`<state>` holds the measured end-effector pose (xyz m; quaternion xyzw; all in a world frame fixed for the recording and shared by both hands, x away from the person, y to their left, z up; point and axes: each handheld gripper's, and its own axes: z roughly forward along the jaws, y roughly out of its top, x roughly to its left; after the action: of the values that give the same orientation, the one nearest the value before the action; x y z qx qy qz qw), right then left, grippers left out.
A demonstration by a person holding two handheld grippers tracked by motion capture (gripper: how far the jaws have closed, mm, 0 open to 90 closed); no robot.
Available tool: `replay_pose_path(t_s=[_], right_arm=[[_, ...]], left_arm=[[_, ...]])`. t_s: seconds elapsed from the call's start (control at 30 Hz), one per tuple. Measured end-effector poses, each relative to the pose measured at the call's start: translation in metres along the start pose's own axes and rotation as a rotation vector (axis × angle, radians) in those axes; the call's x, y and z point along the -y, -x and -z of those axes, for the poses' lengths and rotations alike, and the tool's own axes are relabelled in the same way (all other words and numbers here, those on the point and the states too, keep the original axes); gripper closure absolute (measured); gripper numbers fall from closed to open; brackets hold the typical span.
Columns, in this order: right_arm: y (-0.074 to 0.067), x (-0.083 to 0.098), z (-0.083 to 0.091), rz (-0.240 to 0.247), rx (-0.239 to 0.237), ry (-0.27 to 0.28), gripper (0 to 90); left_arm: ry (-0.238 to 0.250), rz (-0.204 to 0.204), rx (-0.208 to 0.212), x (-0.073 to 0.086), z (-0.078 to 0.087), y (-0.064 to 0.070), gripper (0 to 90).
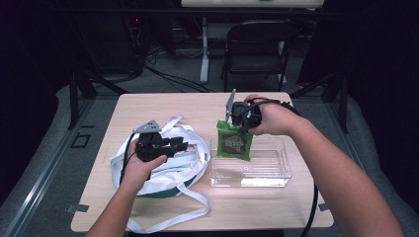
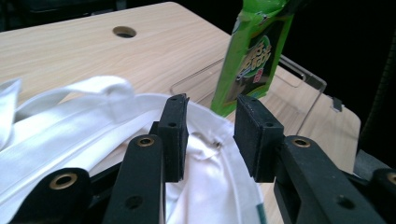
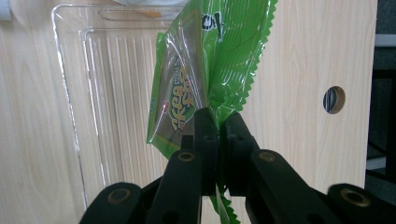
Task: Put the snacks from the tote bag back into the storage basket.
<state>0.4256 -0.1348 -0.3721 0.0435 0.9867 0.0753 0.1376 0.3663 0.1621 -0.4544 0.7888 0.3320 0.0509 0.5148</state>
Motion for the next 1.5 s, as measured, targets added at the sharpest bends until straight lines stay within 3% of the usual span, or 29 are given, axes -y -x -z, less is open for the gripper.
replay_pose_path(t_s=[0.2, 0.43, 1.03, 1.5], right_arm=[[-0.001, 0.0, -0.011, 0.006, 0.0, -0.002, 86.2], [-0.002, -0.002, -0.018, 0.015, 0.014, -0.011, 86.2], [0.0, -0.004, -0.035, 0.008, 0.045, 0.024, 86.2], [-0.005, -0.006, -0.05, 0.063, 0.102, 0.011, 86.2]], left_arm=[[0.016, 0.033, -0.032, 0.013, 0.013, -0.01, 64.9], [0.012, 0.047, -0.044, 0.021, 0.015, -0.013, 65.0], [0.014, 0.057, -0.057, 0.028, 0.022, -0.018, 65.4], [0.018, 0.063, -0.061, 0.03, 0.021, -0.02, 65.8]])
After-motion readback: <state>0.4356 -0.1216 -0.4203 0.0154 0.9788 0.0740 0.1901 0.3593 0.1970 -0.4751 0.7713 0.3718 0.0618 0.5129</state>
